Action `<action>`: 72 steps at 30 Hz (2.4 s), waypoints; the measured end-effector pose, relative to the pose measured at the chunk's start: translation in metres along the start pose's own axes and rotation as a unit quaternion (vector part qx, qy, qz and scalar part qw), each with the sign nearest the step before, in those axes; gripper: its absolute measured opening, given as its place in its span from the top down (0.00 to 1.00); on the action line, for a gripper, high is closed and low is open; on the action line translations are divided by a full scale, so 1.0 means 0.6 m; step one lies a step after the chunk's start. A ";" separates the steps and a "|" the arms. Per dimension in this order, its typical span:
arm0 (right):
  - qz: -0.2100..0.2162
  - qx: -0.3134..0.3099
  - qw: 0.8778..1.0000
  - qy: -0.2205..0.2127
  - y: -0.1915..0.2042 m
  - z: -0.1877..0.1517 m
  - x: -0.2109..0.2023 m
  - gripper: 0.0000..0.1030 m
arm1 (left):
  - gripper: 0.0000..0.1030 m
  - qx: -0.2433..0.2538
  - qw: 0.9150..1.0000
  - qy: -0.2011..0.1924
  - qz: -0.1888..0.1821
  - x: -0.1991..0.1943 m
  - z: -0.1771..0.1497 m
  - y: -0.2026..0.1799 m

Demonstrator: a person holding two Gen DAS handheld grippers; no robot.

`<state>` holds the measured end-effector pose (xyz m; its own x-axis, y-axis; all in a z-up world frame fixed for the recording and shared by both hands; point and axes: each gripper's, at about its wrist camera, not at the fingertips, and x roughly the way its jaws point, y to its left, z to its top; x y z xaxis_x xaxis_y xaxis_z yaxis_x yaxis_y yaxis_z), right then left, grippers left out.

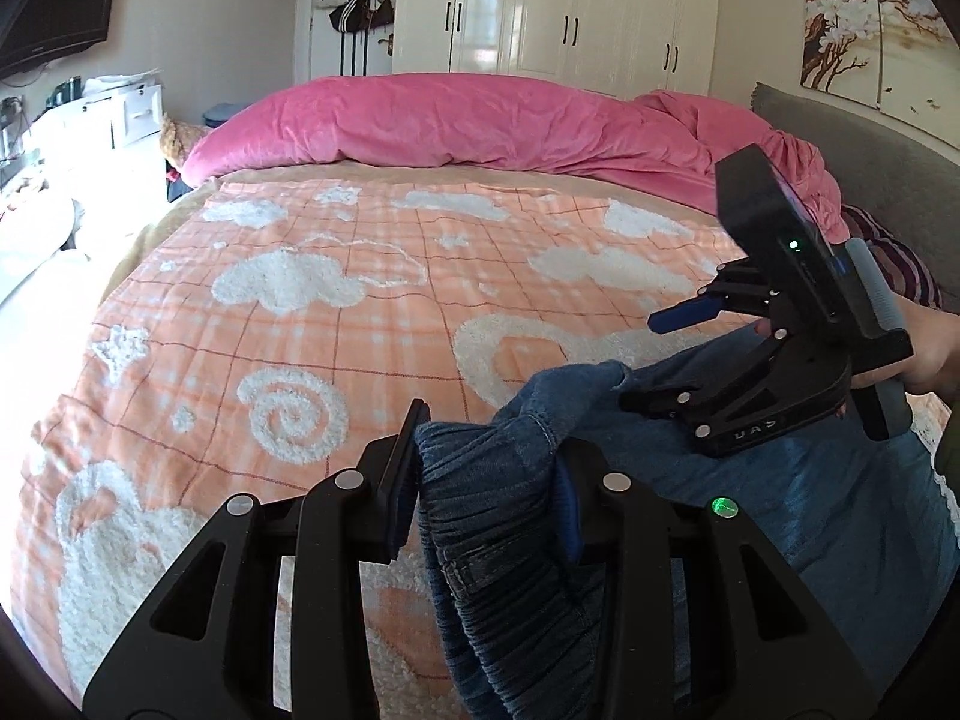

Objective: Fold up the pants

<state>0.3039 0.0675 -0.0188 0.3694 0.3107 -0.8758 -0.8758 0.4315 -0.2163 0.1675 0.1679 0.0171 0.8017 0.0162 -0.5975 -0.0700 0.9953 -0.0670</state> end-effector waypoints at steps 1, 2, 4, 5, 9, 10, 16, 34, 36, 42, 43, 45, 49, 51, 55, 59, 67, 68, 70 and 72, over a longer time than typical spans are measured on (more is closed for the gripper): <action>0.005 0.008 1.000 0.000 0.000 -0.001 0.002 0.44 | 0.72 0.003 1.000 0.004 0.004 0.003 -0.002 -0.002; 0.013 0.014 1.000 -0.002 0.002 -0.003 0.002 0.59 | 0.72 0.003 1.000 0.007 0.006 0.006 -0.004 -0.002; 0.032 0.017 0.999 -0.020 0.014 -0.009 -0.006 0.81 | 0.72 -0.005 1.000 0.006 0.000 0.005 -0.003 0.004; 0.024 0.016 0.999 -0.028 0.020 -0.014 -0.011 0.85 | 0.72 -0.008 1.000 0.005 -0.001 0.005 -0.003 0.006; -0.011 0.051 0.996 -0.071 0.021 -0.035 -0.053 0.92 | 0.72 -0.008 1.000 0.003 0.001 0.004 -0.005 0.010; -0.013 0.065 0.994 -0.084 0.019 -0.041 -0.069 0.92 | 0.71 -0.006 1.000 0.001 0.001 0.003 -0.005 0.009; -0.021 0.106 0.984 -0.145 0.019 -0.080 -0.160 0.92 | 0.71 0.010 1.000 -0.014 -0.014 -0.015 -0.008 -0.004; -0.017 0.120 0.975 -0.187 0.189 -0.264 -0.304 0.92 | 0.69 0.050 0.998 -0.003 0.029 -0.160 -0.101 -0.093; -0.002 0.134 0.972 -0.192 0.207 -0.286 -0.308 0.92 | 0.69 0.041 0.999 0.015 0.020 -0.173 -0.122 -0.092; 0.029 0.135 0.973 -0.184 0.266 -0.326 -0.310 0.92 | 0.68 0.032 0.999 0.021 0.027 -0.205 -0.160 -0.096; 0.037 0.137 0.973 -0.182 0.273 -0.330 -0.309 0.92 | 0.67 0.030 0.999 0.022 0.030 -0.210 -0.163 -0.096; 0.036 0.128 0.976 -0.174 0.289 -0.337 -0.307 0.92 | 0.65 0.034 0.998 0.029 0.035 -0.216 -0.172 -0.098; 0.039 0.116 0.979 -0.165 0.311 -0.344 -0.302 0.92 | 0.62 0.026 0.997 0.059 0.040 -0.212 -0.190 -0.090; 0.040 0.106 0.981 -0.157 0.324 -0.344 -0.297 0.92 | 0.61 0.012 0.997 0.065 0.041 -0.216 -0.196 -0.082; 0.046 0.089 0.985 -0.138 0.344 -0.344 -0.283 0.92 | 0.57 0.010 0.996 0.072 0.056 -0.229 -0.207 -0.073; 0.051 0.088 0.987 -0.124 0.350 -0.347 -0.273 0.92 | 0.57 0.004 0.993 0.079 0.086 -0.248 -0.220 -0.054; 0.074 0.099 0.986 -0.111 0.348 -0.350 -0.266 0.92 | 0.57 -0.001 0.995 0.048 0.089 -0.293 -0.193 -0.058; 0.075 0.098 0.986 -0.108 0.348 -0.350 -0.264 0.91 | 0.57 0.003 0.996 0.045 0.075 -0.290 -0.185 -0.071; 0.080 0.098 0.987 -0.101 0.349 -0.352 -0.261 0.89 | 0.57 0.011 0.998 0.048 0.036 -0.273 -0.169 -0.103; 0.081 0.100 0.987 -0.097 0.348 -0.354 -0.259 0.89 | 0.57 0.034 0.998 0.052 0.024 -0.246 -0.160 -0.138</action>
<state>-0.0024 -0.0707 -0.0192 0.2986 0.5376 -0.7886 -0.8566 0.5153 0.0270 -0.0022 0.0742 0.0344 0.7321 0.0568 -0.6788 -0.0627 0.9979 0.0159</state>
